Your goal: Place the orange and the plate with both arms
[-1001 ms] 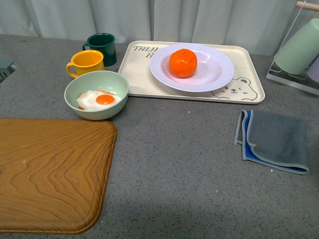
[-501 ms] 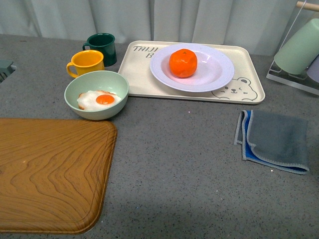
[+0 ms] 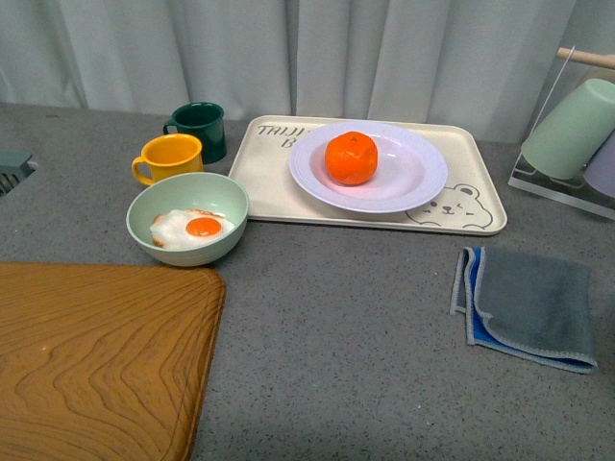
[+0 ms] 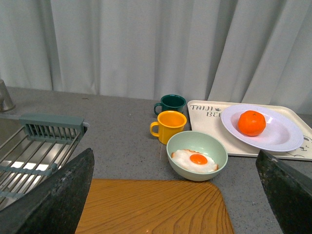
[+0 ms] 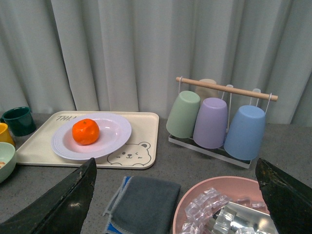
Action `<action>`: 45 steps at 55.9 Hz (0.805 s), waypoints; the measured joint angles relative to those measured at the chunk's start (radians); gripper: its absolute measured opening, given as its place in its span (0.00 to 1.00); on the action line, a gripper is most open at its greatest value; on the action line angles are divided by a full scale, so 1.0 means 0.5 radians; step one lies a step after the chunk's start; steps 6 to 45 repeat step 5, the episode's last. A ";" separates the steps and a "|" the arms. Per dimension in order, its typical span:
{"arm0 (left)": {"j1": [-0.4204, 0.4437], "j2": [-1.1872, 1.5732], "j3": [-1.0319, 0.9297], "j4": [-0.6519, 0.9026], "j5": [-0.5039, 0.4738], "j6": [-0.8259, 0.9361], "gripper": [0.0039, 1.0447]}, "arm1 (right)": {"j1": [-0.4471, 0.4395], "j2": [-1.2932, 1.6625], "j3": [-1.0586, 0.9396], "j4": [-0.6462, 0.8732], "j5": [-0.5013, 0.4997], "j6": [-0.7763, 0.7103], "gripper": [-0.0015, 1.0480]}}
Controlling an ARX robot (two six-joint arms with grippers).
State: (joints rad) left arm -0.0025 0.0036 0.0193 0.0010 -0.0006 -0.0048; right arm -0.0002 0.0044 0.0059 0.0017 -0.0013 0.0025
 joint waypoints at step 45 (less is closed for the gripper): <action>0.000 0.000 0.000 0.000 0.000 0.000 0.94 | 0.000 0.000 0.000 0.000 0.000 0.000 0.91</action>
